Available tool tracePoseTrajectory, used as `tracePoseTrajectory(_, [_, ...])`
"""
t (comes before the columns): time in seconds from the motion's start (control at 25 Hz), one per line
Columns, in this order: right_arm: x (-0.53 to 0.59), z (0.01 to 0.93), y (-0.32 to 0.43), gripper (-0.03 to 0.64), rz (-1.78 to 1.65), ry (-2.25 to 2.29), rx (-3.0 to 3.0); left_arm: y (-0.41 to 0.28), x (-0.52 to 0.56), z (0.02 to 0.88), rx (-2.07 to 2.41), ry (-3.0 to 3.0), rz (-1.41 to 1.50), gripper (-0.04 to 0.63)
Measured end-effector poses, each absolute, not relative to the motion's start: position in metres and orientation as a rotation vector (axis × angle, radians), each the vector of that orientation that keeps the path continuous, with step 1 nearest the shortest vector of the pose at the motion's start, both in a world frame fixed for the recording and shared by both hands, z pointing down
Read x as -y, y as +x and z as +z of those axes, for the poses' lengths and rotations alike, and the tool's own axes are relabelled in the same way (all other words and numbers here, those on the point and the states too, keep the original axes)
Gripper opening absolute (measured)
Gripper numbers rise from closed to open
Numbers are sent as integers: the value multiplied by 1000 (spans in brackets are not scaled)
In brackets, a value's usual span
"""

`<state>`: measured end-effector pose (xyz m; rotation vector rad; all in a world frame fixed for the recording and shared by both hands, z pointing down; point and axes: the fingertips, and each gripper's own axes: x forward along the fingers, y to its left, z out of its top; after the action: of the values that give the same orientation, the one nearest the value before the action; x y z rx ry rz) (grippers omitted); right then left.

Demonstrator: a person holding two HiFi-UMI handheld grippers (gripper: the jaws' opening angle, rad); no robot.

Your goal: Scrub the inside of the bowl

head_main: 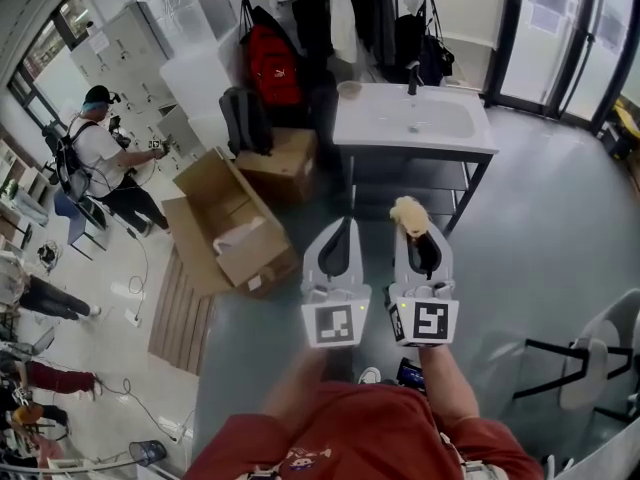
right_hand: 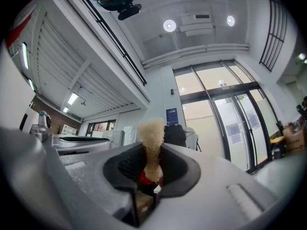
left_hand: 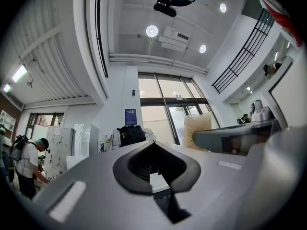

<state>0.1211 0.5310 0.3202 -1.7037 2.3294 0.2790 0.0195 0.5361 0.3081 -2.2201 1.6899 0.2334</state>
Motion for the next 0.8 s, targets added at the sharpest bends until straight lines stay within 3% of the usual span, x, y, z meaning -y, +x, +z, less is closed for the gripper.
tracePoseTrajectory(0.8, [-345,332,67,75,264,-1749,-2345,-41,-347,319,-1720,-2265,266,6])
